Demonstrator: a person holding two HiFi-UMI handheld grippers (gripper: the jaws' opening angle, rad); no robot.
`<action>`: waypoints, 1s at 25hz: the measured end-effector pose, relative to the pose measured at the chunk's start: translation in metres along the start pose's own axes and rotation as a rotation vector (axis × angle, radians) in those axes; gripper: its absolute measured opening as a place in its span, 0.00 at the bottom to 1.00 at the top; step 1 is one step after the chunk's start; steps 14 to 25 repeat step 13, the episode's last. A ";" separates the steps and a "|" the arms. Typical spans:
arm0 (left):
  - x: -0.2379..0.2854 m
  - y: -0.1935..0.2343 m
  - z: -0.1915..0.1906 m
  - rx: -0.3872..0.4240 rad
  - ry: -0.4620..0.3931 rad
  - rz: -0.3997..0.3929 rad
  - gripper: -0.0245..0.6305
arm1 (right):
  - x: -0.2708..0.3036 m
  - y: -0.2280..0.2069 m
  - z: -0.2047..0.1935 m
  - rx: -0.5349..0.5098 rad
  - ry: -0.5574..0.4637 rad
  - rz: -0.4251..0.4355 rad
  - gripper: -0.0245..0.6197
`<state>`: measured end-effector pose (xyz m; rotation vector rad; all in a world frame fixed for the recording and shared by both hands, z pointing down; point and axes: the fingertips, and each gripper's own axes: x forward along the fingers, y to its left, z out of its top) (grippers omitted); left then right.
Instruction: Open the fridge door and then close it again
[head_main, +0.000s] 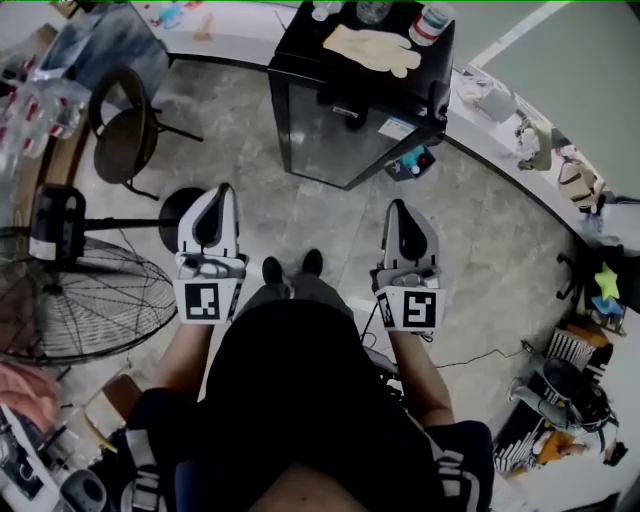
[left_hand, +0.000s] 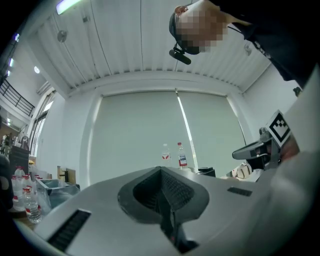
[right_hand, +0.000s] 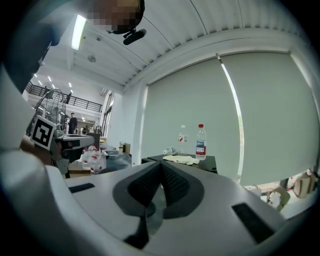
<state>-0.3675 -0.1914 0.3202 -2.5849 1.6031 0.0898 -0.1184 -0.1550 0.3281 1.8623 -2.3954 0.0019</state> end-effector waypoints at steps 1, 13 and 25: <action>0.000 0.000 0.000 0.002 -0.001 -0.001 0.07 | 0.000 0.000 0.001 -0.006 -0.003 -0.004 0.07; -0.005 -0.001 0.002 0.007 0.009 0.002 0.07 | -0.003 -0.004 0.003 -0.030 0.010 -0.015 0.07; -0.005 -0.001 0.002 0.007 0.009 0.002 0.07 | -0.003 -0.004 0.003 -0.030 0.010 -0.015 0.07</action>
